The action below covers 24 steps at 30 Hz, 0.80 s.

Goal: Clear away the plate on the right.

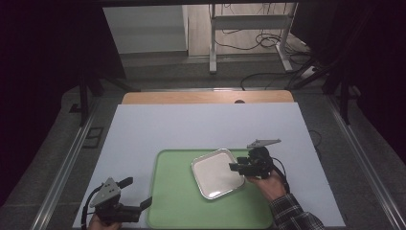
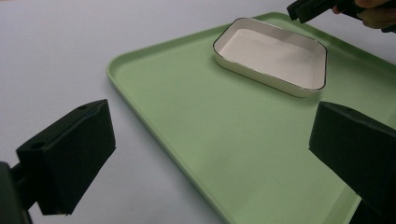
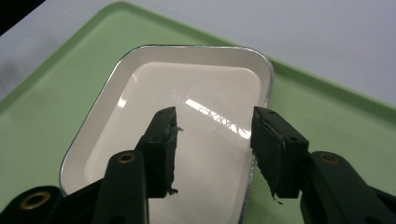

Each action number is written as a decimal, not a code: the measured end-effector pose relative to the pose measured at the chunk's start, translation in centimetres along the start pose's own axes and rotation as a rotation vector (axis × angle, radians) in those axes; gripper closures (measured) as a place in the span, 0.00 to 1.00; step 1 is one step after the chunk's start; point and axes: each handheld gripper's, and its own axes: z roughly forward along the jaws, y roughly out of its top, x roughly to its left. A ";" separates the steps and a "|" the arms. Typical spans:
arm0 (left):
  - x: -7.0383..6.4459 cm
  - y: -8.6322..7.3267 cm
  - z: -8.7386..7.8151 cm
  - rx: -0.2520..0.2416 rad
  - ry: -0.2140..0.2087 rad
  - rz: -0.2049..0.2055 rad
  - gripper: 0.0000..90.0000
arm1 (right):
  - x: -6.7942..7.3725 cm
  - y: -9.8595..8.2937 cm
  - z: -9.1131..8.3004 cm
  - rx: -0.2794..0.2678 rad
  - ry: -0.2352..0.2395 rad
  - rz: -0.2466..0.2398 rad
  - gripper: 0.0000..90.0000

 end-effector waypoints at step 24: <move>0.0 0.0 0.0 -0.002 -0.001 0.000 0.00 | 4.4 -1.2 -0.4 0.050 0.051 -0.151 0.93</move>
